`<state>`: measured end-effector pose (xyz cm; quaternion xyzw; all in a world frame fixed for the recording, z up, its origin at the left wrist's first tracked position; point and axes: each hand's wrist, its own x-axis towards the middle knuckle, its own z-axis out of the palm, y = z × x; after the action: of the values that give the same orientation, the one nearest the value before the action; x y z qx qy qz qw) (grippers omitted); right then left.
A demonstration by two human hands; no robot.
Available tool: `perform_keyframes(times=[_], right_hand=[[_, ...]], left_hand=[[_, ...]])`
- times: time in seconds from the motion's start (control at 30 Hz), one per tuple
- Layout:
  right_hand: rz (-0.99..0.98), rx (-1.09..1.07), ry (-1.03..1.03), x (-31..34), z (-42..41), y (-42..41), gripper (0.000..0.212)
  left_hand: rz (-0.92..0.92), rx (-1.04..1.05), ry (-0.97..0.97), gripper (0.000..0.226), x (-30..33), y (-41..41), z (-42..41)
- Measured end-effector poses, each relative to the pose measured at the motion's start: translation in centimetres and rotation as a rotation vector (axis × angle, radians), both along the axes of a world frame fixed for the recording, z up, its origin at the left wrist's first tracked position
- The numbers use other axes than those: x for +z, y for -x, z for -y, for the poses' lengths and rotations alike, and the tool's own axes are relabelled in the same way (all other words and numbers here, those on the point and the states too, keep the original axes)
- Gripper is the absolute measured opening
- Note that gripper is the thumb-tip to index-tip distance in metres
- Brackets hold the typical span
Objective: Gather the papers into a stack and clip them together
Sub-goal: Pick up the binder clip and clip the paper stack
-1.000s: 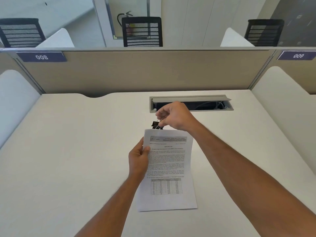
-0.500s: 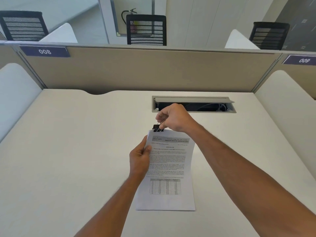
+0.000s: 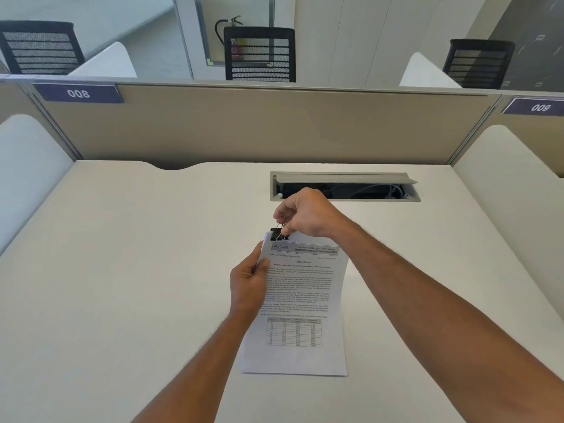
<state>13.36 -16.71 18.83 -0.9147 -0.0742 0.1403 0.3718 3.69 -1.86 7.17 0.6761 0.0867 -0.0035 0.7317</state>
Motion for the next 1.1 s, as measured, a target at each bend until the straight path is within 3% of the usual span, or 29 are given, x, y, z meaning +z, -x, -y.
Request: perform_keyframes(times=[0.27, 0.4, 0.5, 0.57, 0.67, 0.8, 0.9, 1.1], right_hand=[[-0.071, 0.039, -0.057, -0.7, 0.5, -0.3, 0.049], [-0.094, 0.060, -0.043, -1.2, 1.5, 0.1, 0.081], [-0.012, -0.035, 0.041, -2.1, 3.7, 0.5, 0.088], [-0.002, -0.120, 0.086, -3.2, 5.6, 1.2, 0.085], [-0.090, -0.241, -0.023, -5.4, 8.3, 2.3, 0.062], [-0.225, -0.432, -0.538, -7.8, 10.3, 4.0, 0.041], [-0.337, -0.397, -0.812, -9.4, 10.6, 5.7, 0.039], [-0.354, -0.443, -0.798, -12.1, 8.7, 8.1, 0.027]], left_hand=[[0.022, -0.026, -0.006, 0.048, 0.2, -0.1, -0.1], [0.031, -0.030, 0.022, 0.042, 0.0, -0.3, -0.5], [0.023, -0.021, 0.043, 0.041, 0.1, -0.4, -1.0], [0.008, -0.015, 0.070, 0.039, -0.1, -0.5, -1.4], [-0.022, -0.004, 0.125, 0.039, -0.4, -0.6, -1.9], [-0.038, -0.007, 0.179, 0.035, -0.5, -0.5, -1.9], [-0.061, 0.003, 0.235, 0.031, -0.5, -0.7, -1.7], [-0.107, -0.070, 0.234, 0.025, 0.1, -1.7, -2.6]])
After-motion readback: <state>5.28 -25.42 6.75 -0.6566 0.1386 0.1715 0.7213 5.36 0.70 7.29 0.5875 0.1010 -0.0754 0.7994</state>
